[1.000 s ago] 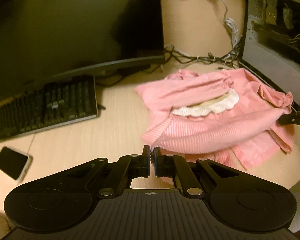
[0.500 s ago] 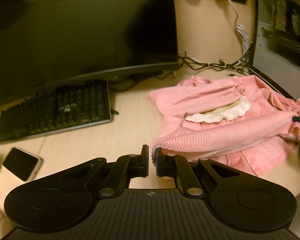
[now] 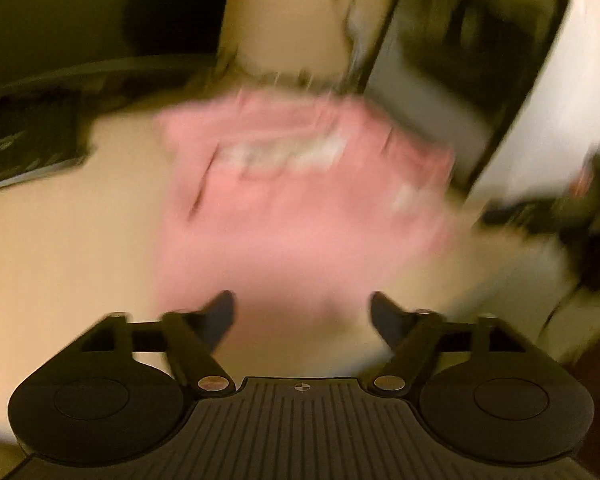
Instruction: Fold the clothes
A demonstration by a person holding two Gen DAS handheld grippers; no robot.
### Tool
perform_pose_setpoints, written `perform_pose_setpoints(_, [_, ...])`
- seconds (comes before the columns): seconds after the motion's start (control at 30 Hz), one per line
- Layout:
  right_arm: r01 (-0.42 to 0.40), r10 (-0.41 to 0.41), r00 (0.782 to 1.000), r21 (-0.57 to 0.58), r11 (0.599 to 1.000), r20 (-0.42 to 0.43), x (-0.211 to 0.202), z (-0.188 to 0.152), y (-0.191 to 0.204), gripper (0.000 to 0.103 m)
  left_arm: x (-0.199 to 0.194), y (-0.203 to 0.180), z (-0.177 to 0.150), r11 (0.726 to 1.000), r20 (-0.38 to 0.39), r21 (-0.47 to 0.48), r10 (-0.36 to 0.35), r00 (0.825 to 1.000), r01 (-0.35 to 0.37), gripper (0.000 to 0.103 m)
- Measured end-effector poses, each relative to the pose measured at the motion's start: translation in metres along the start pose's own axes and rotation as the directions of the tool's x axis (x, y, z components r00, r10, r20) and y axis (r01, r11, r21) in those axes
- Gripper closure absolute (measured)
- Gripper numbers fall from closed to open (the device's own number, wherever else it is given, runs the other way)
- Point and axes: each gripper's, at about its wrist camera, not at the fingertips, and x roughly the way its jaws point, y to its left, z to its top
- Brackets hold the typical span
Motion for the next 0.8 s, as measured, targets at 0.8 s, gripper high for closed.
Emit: perform_pose_setpoints(0.8, [0.170, -0.183, 0.982, -0.201, 0.965, -0.047, 0.019, -0.039, 0.034, 0.050, 0.075, 0.051, 0.041, 0.985, -0.076, -0.159, 0.061, 0.995, -0.073, 0.016])
